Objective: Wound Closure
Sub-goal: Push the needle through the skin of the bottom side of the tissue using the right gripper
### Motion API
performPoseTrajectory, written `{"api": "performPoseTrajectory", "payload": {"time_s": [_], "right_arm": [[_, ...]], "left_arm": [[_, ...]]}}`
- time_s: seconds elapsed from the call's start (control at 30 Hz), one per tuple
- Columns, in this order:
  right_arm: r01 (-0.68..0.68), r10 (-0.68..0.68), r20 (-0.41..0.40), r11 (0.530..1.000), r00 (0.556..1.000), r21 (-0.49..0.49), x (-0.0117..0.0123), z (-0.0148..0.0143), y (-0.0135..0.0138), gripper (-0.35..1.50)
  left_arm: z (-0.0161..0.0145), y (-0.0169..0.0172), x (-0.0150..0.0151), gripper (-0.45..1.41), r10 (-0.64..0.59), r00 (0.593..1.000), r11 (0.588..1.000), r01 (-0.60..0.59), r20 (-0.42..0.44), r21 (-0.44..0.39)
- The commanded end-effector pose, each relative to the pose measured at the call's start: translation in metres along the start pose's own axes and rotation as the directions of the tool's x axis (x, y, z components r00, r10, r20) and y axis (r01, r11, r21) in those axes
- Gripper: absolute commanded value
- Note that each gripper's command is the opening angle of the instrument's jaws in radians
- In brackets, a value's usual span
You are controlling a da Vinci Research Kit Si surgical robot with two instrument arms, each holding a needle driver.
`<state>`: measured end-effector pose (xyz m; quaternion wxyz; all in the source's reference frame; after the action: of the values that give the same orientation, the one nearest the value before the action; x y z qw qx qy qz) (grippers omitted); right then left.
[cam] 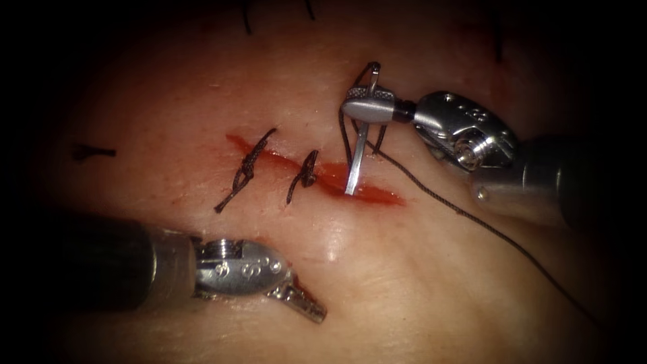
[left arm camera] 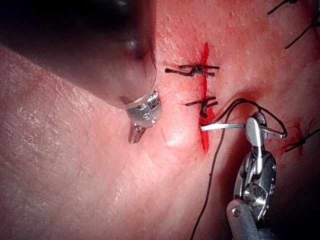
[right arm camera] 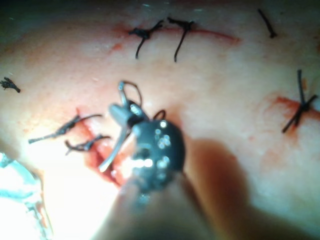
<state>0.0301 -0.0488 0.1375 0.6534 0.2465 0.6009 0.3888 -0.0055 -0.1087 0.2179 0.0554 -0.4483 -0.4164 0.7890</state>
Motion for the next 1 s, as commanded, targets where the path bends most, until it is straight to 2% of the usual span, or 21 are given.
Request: {"api": "performPoseTrajectory", "payload": {"time_s": [0.03,0.7,1.0], "right_arm": [[0.000,0.000,-0.002,1.000,1.000,0.002,-0.0003,0.0009,0.0003,-0.35],[0.006,-0.006,-0.014,1.000,1.000,-0.010,0.0004,0.0012,0.0006,-0.35],[-0.035,0.035,-0.032,0.999,0.999,-0.006,0.0005,0.0014,0.0007,-0.35]], "left_arm": [[0.0010,-0.0002,-0.0005,-0.21,0.000,1.000,1.000,0.000,-0.001,-0.002],[0.0012,-0.0023,-0.0022,-0.21,-0.024,1.000,1.000,0.024,-0.013,0.005],[0.0017,-0.0034,-0.0035,-0.21,-0.043,0.999,0.999,0.044,-0.020,0.011]]}}
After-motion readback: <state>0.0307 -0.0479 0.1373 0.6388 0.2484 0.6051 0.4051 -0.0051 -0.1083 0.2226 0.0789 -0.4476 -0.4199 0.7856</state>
